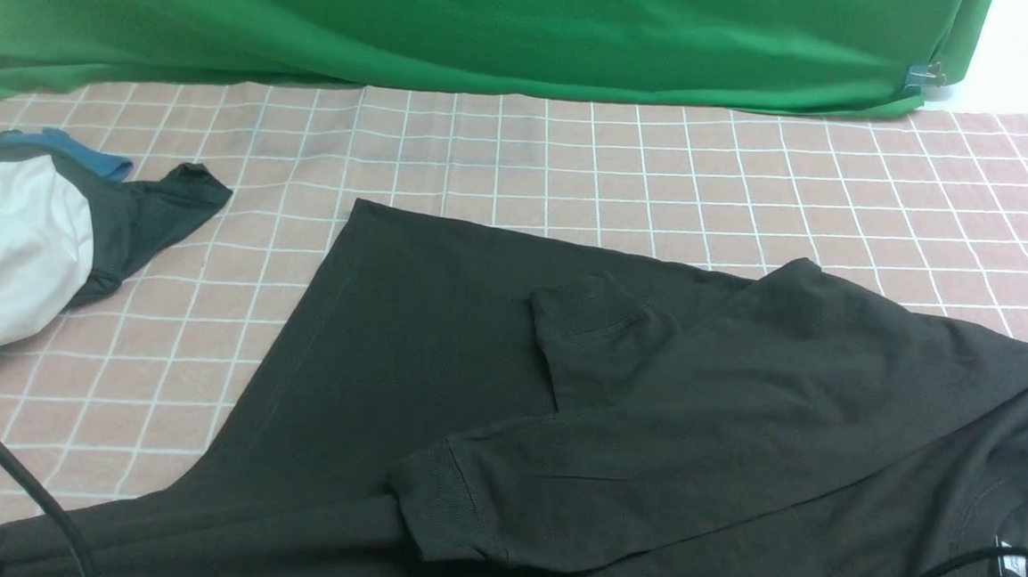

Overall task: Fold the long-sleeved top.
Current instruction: Use both arms simultaneously to clamp the lower edge of the clothing fabric

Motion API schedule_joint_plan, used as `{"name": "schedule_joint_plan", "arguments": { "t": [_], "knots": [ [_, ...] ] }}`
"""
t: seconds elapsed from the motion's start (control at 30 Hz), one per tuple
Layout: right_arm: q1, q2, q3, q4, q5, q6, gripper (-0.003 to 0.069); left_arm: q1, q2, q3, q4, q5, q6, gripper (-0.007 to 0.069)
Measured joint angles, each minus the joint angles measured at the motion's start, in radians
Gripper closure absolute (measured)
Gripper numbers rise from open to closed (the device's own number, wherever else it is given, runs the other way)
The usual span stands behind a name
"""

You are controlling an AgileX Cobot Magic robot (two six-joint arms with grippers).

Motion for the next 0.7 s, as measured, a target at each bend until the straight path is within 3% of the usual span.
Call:
{"name": "schedule_joint_plan", "arguments": {
  "t": [0.27, 0.4, 0.47, 0.67, 0.7],
  "knots": [
    [0.005, 0.129, 0.001, -0.007, -0.07, 0.049, 0.0056, 0.0, 0.0, 0.0, 0.0, 0.0, 0.0, 0.0589],
    [0.005, 0.167, 0.001, -0.03, -0.081, 0.058, 0.0098, 0.0, 0.0, 0.0, 0.0, 0.0, 0.0, 0.0589],
    [0.006, 0.175, -0.001, -0.049, -0.077, 0.064, 0.0151, 0.0, 0.0, 0.0, -0.001, 0.0, 0.0, 0.0589],
    [0.006, 0.181, -0.002, -0.102, -0.055, 0.067, 0.047, -0.01, 0.0, 0.0, -0.001, 0.002, 0.0, 0.0589],
    [0.006, 0.181, -0.002, -0.102, -0.053, 0.067, 0.0487, -0.013, 0.0, 0.0, -0.001, 0.003, 0.0, 0.0589]
  ]
}}
